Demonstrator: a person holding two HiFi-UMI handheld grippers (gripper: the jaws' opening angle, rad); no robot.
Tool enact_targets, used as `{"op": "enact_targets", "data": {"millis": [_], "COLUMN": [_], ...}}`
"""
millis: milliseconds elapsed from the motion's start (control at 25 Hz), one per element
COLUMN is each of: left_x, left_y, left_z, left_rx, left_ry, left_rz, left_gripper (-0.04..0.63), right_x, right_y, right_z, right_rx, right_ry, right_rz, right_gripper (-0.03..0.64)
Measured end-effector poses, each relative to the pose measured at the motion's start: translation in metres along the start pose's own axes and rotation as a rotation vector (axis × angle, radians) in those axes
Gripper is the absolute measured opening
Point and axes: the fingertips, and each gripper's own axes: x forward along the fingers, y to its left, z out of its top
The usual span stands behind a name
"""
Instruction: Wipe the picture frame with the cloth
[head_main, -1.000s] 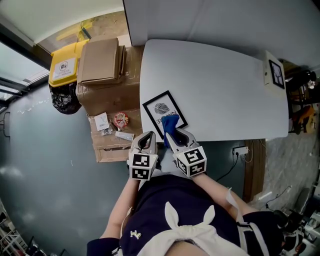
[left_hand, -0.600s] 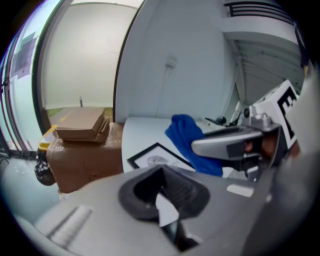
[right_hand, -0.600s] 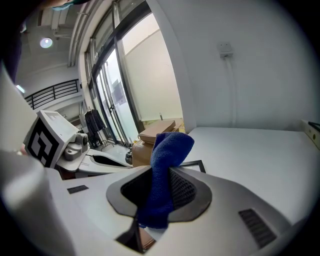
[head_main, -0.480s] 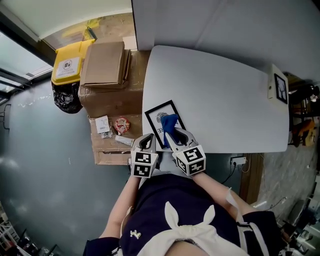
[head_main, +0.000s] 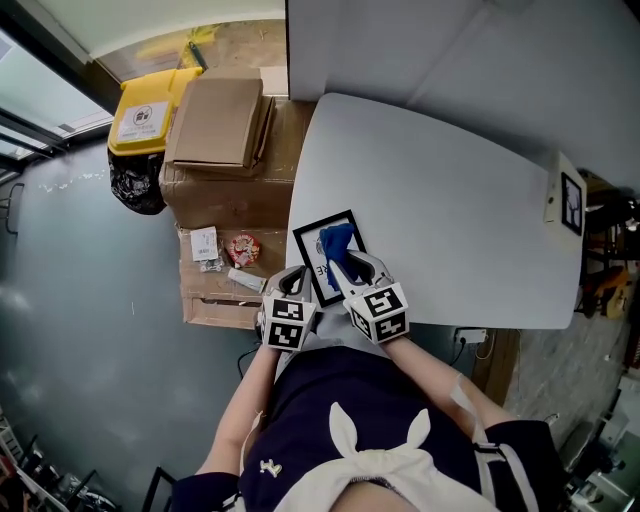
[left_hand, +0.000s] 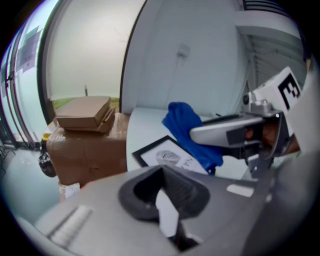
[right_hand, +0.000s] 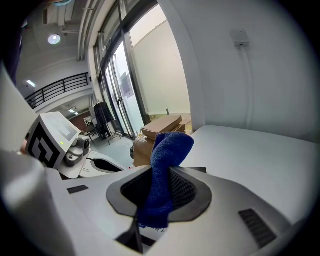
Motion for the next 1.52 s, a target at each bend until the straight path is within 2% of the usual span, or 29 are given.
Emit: {"op": "enact_targets", "data": {"millis": [200,520,800,1120,1280,1520], "left_x": [0.015,0.034,0.040,0.041,0.041,0.041], "left_y": [0.001,0.004,0.005,0.006,0.005,0.005], "left_z": [-0.009,-0.022,-0.034,-0.036,-0.037,-0.037], "left_rx": [-0.015,-0.037,-0.033,-0.025,-0.013,-0.009], "left_ry": [0.028,0.063,0.106,0.112,0.117,0.118], "left_rz": [0.006,0.019,0.024,0.020,0.020,0.033], "left_gripper": [0.003,0.003,0.003,0.003,0.003,0.003], "right_x": [0.018,0.045,0.060,0.078,0.085,0.090], "right_y": [-0.002,-0.004,-0.006,0.002,0.013,0.022], "right_z": [-0.011,-0.009,-0.014,-0.027,-0.033,-0.042], "right_rx": [-0.039,-0.142,-0.200,-0.249,-0.352,-0.515], "right_ry": [0.062,0.078,0.118,0.169,0.191,0.257], "right_rz": [0.050,0.080,0.112,0.195,0.301,0.390], "right_gripper": [0.084,0.084,0.084,0.084,0.084,0.084]}}
